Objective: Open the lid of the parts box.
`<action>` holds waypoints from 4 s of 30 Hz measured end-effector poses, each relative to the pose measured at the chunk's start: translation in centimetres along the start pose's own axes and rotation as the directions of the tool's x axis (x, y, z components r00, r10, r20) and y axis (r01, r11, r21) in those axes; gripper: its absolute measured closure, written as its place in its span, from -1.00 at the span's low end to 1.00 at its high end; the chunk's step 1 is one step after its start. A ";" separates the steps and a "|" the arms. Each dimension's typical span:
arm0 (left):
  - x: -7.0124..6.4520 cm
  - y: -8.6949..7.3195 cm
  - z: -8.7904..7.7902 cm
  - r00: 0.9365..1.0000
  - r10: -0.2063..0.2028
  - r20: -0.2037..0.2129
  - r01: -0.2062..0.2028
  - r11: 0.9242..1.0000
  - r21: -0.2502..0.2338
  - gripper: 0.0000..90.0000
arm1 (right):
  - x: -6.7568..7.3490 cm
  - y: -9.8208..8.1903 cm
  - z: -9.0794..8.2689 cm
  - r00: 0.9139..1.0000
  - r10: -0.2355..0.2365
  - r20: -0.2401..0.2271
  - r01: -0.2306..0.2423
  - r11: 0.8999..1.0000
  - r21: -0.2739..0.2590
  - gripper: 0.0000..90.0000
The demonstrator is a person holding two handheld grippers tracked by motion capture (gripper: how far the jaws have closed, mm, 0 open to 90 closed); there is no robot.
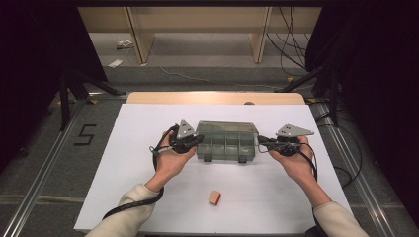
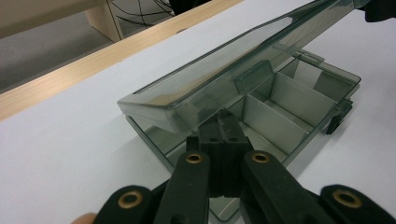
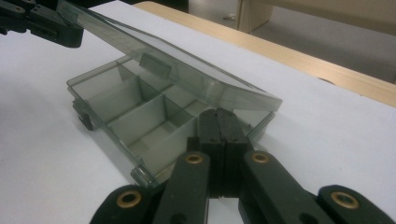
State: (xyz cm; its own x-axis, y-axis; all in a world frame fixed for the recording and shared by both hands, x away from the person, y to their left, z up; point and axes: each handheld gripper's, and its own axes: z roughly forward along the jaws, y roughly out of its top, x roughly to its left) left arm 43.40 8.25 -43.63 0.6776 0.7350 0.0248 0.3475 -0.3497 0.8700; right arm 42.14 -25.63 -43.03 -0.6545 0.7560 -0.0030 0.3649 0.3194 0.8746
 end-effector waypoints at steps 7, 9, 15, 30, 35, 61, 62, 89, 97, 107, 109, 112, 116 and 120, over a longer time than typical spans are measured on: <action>0.1 0.4 0.2 1.000 -0.009 0.000 0.009 1.000 -0.008 1.00 | 0.0 0.4 0.1 1.000 0.000 0.007 0.000 1.000 -0.009 1.00; 0.2 0.5 0.2 1.000 -0.010 -0.002 0.010 1.000 -0.009 1.00 | 0.1 0.7 0.2 1.000 0.002 0.014 -0.002 1.000 -0.016 1.00; 0.3 0.9 0.3 1.000 -0.019 -0.003 0.019 1.000 -0.019 1.00 | 0.1 0.9 0.2 1.000 0.007 0.026 -0.007 1.000 -0.022 1.00; 0.4 0.9 0.4 1.000 -0.010 -0.002 0.010 1.000 0.005 0.98 | 0.2 1.0 1.0 0.989 -0.038 0.146 0.042 0.999 -0.026 0.47; 0.6 0.5 -0.3 1.000 0.026 -0.018 -0.025 0.998 0.055 0.60 | 0.4 1.1 1.0 0.986 -0.054 0.154 0.061 0.997 -0.037 0.53; 1.1 1.7 0.8 0.958 0.149 -0.244 -0.175 0.981 -0.088 0.78 | 0.4 2.1 1.8 0.971 -0.061 0.230 0.085 0.992 -0.097 0.76; 1.1 1.7 0.8 0.957 0.148 -0.248 -0.175 0.980 -0.091 0.79 | 0.4 2.2 1.9 0.970 -0.063 0.235 0.088 0.991 -0.098 0.78; 2.0 3.0 1.4 0.957 0.119 -0.263 -0.147 0.985 -0.088 0.85 | 0.1 3.7 2.8 0.953 -0.053 0.297 0.085 0.992 -0.095 0.89; 2.3 3.3 1.6 0.962 0.090 -0.259 -0.119 0.988 -0.098 0.86 | -0.1 4.0 3.0 0.953 -0.042 0.299 0.074 0.992 -0.100 0.89; 2.6 3.6 1.8 0.963 0.069 -0.259 -0.097 0.991 -0.097 0.87 | -0.3 4.2 3.2 0.952 -0.037 0.303 0.071 0.992 -0.103 0.89; 2.6 3.6 1.8 0.964 0.063 -0.257 -0.091 0.991 -0.098 0.87 | -0.3 4.3 3.2 0.952 -0.034 0.304 0.069 0.992 -0.104 0.89; 2.8 3.7 1.9 0.965 0.059 -0.257 -0.087 0.991 -0.099 0.87 | -0.3 4.3 3.3 0.952 -0.034 0.303 0.069 0.992 -0.104 0.89; 3.0 3.9 2.0 0.966 0.048 -0.254 -0.076 0.992 -0.100 0.87 | -0.5 4.5 3.4 0.952 -0.028 0.304 0.063 0.992 -0.107 0.90; 3.1 4.0 2.2 0.967 0.036 -0.251 -0.064 0.993 -0.103 0.87 | -0.6 4.6 3.6 0.952 -0.023 0.305 0.060 0.992 -0.112 0.90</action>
State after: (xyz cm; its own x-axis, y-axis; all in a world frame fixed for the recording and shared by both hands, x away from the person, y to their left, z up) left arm 48.33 7.88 -41.15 0.5053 0.8442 0.1790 0.2352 -0.3343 0.9126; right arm 46.58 -22.59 -40.72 -0.4299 0.8866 -0.1708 0.2486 0.2981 0.9216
